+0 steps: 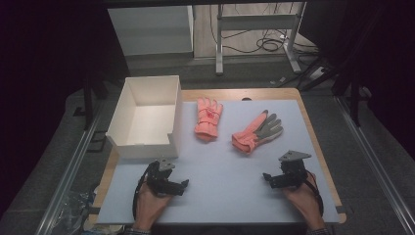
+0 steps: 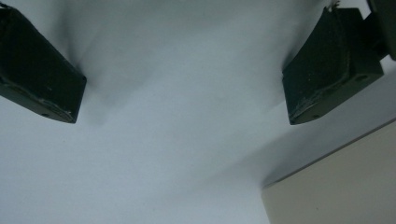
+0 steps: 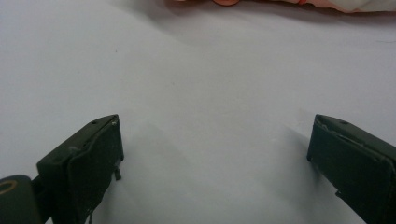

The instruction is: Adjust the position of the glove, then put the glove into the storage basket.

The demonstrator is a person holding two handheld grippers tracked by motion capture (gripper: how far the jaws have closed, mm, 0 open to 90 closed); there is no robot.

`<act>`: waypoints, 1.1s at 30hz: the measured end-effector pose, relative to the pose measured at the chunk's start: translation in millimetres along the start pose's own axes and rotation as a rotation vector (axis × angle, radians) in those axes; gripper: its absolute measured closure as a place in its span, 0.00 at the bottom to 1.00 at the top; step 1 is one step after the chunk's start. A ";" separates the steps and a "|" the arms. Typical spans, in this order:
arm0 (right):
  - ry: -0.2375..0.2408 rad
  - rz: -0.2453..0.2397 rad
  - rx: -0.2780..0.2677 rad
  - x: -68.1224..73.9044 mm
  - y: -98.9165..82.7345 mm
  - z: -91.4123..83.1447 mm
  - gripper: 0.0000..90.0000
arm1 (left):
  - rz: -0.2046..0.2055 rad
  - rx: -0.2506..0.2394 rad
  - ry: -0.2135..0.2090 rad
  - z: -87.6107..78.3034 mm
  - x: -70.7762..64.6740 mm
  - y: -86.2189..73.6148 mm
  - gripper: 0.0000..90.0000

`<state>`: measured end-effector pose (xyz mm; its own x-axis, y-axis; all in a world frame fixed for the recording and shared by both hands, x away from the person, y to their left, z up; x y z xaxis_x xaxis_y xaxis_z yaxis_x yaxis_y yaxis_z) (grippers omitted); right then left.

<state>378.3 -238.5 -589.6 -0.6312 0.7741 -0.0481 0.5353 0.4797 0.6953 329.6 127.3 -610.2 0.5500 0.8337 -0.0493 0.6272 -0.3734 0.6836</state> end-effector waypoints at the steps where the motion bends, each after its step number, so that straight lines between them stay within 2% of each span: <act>1: 0.000 0.000 -0.001 0.0 -0.1 0.0 0.04 | 0.000 0.000 0.000 0.0 0.0 0.0 0.00; 8: -0.003 0.000 0.000 0.2 -0.1 -0.1 0.04 | 0.013 0.000 -0.017 3.6 5.0 4.5 0.00; 24: -0.005 0.001 0.001 0.7 0.2 -0.9 0.05 | 0.017 -0.006 -0.016 3.6 5.5 4.5 0.00; 27: -0.009 0.006 0.000 1.0 0.5 -2.0 0.08 | 0.017 -0.007 -0.015 3.5 5.6 4.5 0.00; 30: -0.007 0.007 0.002 1.5 2.5 -4.3 0.16 | 0.016 -0.007 -0.015 3.5 5.6 4.5 0.00; 33: -0.013 0.029 0.001 -0.3 5.4 -4.8 0.16 | 0.017 -0.007 -0.014 3.5 5.5 4.5 0.00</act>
<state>378.7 -238.1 -582.4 -0.6081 0.7930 -0.0366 0.5541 0.4571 0.6957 337.4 128.8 -610.0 0.5682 0.8215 -0.0482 0.6141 -0.3843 0.6894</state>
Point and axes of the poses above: each handheld gripper's, and its own axes: z roughly forward along the jaws, y roughly out of its top, x roughly to its left, the point moved 8 cm from there along z, roughly forward along the jaws
